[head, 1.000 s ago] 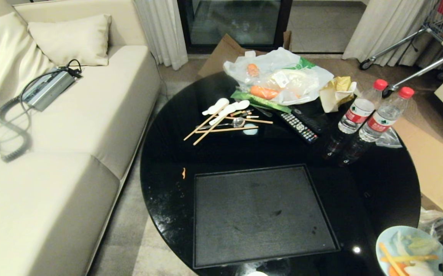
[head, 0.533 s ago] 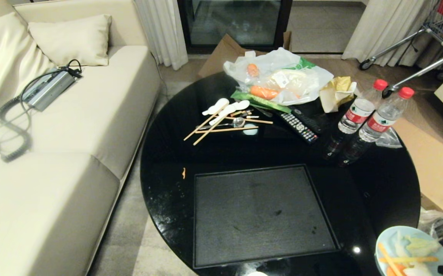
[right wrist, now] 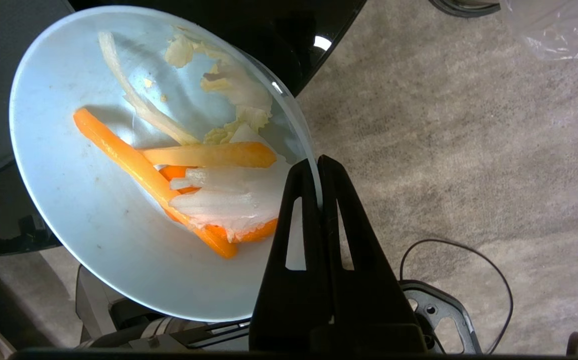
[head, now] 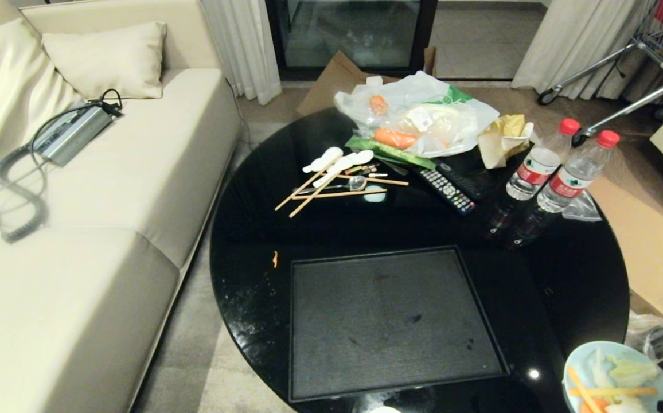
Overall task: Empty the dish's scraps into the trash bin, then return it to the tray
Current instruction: Move the bowl over the trash can
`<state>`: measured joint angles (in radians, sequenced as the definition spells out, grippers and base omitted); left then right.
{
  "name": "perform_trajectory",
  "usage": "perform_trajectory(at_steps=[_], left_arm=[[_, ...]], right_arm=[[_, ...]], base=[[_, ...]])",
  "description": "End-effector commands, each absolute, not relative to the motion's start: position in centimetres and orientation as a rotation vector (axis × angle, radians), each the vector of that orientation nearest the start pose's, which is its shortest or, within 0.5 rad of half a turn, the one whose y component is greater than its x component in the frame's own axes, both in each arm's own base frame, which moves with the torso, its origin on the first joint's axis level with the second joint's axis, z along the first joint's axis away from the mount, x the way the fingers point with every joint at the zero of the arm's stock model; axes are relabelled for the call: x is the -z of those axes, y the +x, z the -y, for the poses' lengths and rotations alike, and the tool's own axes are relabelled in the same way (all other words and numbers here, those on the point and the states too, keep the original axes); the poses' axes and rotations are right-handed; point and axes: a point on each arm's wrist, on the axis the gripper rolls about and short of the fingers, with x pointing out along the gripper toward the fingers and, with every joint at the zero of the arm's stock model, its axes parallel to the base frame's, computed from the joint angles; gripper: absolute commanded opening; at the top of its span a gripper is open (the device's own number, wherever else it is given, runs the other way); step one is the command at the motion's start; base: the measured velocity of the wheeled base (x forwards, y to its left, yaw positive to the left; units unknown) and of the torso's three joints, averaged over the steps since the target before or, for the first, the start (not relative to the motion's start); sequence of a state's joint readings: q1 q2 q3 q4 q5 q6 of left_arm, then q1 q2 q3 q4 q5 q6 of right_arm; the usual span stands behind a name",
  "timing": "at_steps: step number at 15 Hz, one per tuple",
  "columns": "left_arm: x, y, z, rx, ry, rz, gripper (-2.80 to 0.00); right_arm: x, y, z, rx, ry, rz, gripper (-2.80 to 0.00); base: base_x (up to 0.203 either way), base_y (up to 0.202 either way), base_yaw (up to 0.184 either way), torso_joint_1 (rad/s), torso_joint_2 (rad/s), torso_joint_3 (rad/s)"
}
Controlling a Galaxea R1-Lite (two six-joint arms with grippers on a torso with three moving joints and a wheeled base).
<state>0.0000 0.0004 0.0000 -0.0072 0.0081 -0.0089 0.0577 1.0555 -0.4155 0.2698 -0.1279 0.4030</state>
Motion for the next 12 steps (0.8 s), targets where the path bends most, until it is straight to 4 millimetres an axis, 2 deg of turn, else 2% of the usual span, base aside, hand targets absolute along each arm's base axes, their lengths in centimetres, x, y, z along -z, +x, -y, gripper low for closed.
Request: perform_trajectory(at_steps=[1,12], left_arm=[[-7.63,-2.28,-0.02,-0.009,-0.009,0.008,-2.8],[-7.63,-2.28,-0.02,-0.008,-0.009,0.008,-2.8]], right_arm=[[-13.48,10.01,-0.29,0.249,0.29,-0.888,-2.8],[-13.17,9.93,-0.26,0.261,0.285,-0.901,-2.8]], base=[[0.0,0.0,0.0,0.0,0.0,0.0],[0.0,0.0,0.0,0.0,0.0,0.0]])
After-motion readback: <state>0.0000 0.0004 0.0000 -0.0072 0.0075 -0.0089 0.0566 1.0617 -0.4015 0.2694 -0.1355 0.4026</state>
